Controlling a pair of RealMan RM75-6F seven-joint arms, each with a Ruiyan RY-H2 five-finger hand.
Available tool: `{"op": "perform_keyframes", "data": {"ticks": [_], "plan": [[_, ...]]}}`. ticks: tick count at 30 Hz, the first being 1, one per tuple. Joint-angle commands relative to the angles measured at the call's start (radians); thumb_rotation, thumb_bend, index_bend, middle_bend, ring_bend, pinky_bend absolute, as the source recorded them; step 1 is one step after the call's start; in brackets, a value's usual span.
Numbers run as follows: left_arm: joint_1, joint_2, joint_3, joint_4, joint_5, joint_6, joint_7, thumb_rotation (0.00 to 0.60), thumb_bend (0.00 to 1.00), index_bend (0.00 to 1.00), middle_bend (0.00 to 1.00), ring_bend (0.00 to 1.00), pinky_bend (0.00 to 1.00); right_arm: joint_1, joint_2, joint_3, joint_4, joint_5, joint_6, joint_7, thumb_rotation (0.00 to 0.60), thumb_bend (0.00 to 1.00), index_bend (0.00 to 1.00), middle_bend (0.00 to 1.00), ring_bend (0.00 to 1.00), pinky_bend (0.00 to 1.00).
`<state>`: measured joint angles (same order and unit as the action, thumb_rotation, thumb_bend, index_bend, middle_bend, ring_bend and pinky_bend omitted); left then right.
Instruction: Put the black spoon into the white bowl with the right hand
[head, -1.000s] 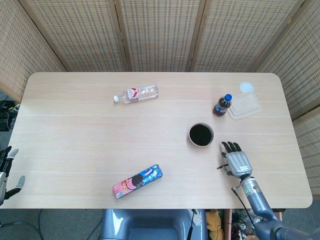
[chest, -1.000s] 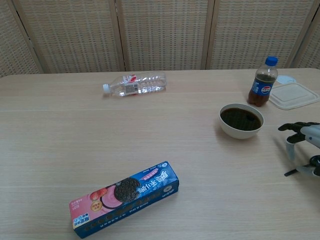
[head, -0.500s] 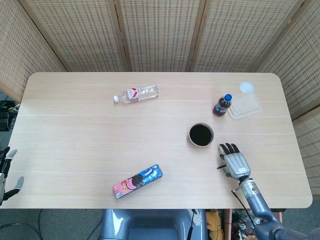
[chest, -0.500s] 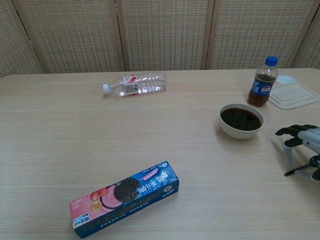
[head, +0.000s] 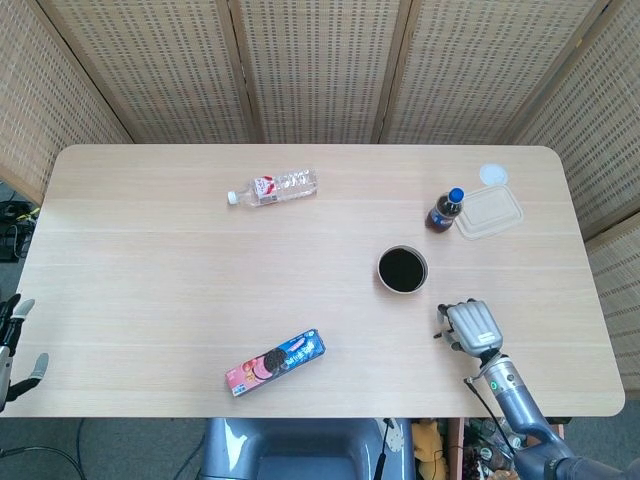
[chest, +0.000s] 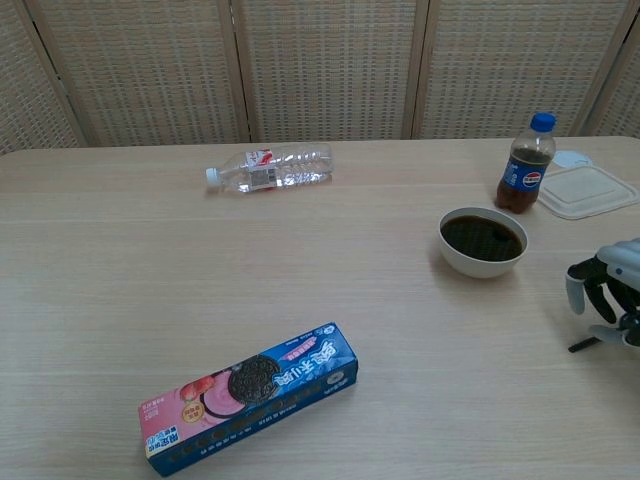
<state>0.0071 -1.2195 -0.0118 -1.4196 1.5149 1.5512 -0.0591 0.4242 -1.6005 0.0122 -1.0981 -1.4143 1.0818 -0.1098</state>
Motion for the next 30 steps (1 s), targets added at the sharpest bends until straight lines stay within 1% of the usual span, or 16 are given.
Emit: {"op": "perform_keyframes", "data": {"ticks": [1,3,8,11,17,30], "plan": [[0.001,0.000,0.000,0.000,-0.001,0.000,0.000,0.600,0.40,0.00,0.00,0.00,0.00,0.004,-0.003,0.000,0.008,-0.001,-0.011,-0.002,0.600,0.50,0.54,0.79,0.74,0.70],[0.001,0.000,0.000,0.000,-0.001,0.000,0.000,0.600,0.40,0.00,0.00,0.00,0.00,0.006,-0.006,0.001,0.014,0.000,-0.019,-0.005,0.600,0.50,0.55,0.81,0.77,0.74],[0.002,0.000,0.001,0.000,-0.001,0.002,0.000,0.600,0.40,0.00,0.00,0.00,0.00,0.011,-0.010,0.001,0.026,-0.001,-0.032,-0.013,0.600,0.50,0.56,0.84,0.81,0.78],[0.002,-0.001,0.001,0.000,-0.001,0.000,0.001,0.600,0.40,0.00,0.00,0.00,0.00,0.017,-0.007,-0.006,0.033,0.002,-0.060,-0.030,0.600,0.50,0.56,0.84,0.81,0.79],[0.003,-0.003,0.002,0.003,-0.001,-0.001,0.000,0.600,0.40,0.00,0.00,0.00,0.00,0.019,0.000,-0.010,0.030,0.005,-0.080,-0.044,0.600,0.50,0.56,0.84,0.81,0.79],[0.004,-0.006,0.003,0.010,-0.003,-0.004,-0.006,0.600,0.40,0.00,0.00,0.00,0.00,0.025,-0.004,-0.010,0.033,0.008,-0.102,-0.061,0.600,0.50,0.56,0.84,0.81,0.79]]}}
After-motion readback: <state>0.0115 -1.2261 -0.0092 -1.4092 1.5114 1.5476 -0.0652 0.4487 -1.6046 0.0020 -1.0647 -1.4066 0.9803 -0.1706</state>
